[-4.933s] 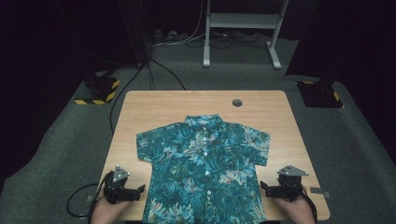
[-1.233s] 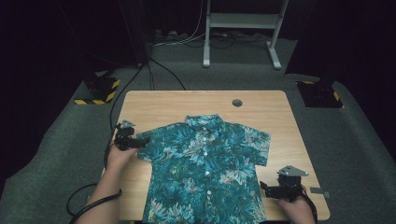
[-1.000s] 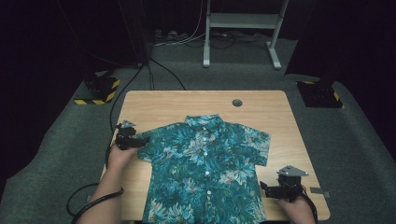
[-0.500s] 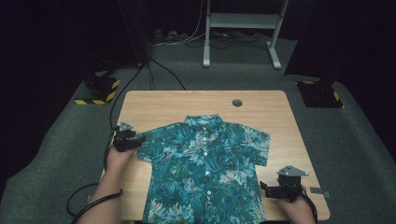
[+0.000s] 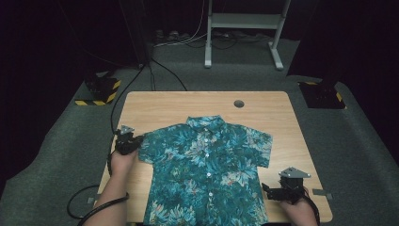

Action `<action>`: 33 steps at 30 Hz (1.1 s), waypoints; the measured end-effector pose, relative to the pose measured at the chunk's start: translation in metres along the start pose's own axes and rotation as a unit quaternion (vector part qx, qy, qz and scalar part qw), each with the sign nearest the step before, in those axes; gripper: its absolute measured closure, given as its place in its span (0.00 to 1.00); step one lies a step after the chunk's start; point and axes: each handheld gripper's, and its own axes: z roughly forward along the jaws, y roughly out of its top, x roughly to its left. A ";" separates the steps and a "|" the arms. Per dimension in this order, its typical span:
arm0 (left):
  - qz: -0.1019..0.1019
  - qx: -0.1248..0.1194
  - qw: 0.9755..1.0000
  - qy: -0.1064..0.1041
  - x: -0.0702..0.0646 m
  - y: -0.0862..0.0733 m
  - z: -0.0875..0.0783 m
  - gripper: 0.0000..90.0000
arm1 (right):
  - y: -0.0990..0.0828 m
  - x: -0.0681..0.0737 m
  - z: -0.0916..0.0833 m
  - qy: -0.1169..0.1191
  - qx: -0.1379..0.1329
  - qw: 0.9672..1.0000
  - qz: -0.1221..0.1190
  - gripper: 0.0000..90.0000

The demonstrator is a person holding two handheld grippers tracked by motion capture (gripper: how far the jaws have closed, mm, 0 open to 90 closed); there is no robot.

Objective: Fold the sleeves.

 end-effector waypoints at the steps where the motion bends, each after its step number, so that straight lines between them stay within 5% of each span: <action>1: -0.006 0.000 1.000 0.002 -0.001 0.000 0.000 0.98 | 0.000 0.000 0.000 0.000 0.000 1.000 0.000 0.00; 5: -0.028 -0.013 1.000 0.004 -0.004 0.001 -0.004 0.98 | 0.000 0.000 0.000 0.001 0.000 1.000 -0.001 0.00; 18: -0.054 -0.059 0.997 0.003 -0.019 0.016 -0.030 0.98 | 0.000 0.000 0.000 0.000 0.000 1.000 0.000 0.00; 33: -0.060 -0.092 0.994 -0.005 -0.045 0.022 -0.043 0.98 | 0.000 0.000 0.000 -0.001 -0.001 1.000 0.003 0.00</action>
